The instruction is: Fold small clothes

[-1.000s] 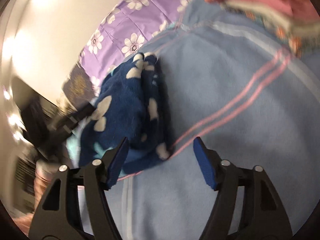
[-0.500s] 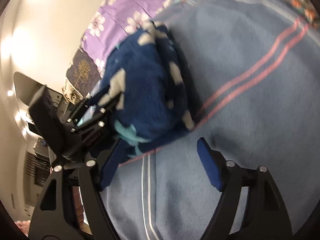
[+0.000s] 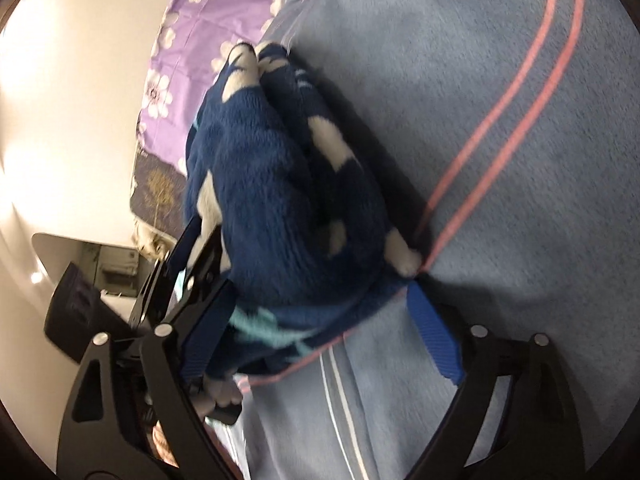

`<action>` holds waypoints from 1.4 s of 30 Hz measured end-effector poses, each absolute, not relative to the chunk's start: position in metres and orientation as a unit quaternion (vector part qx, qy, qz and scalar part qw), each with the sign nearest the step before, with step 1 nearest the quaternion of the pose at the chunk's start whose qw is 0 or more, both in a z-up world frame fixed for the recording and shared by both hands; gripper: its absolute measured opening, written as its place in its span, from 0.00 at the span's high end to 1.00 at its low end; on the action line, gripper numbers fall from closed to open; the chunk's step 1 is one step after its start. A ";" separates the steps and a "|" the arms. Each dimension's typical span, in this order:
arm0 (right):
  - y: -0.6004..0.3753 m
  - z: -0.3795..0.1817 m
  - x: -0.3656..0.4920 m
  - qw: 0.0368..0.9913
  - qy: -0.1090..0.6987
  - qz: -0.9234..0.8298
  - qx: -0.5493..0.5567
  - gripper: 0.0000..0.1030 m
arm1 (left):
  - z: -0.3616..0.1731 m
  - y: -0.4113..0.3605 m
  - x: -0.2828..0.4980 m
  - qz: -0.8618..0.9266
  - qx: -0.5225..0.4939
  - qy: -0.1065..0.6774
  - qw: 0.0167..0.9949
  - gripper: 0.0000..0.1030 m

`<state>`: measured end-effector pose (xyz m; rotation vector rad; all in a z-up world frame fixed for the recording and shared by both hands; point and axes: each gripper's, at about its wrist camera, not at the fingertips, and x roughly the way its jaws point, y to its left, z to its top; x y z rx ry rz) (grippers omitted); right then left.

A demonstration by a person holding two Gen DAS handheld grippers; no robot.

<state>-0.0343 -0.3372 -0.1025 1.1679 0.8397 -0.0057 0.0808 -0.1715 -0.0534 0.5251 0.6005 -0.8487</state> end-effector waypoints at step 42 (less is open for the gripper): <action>-0.326 -0.100 0.000 0.787 0.343 -0.045 0.510 0.13 | -0.111 -0.117 0.325 -0.399 -0.182 0.457 0.774 0.33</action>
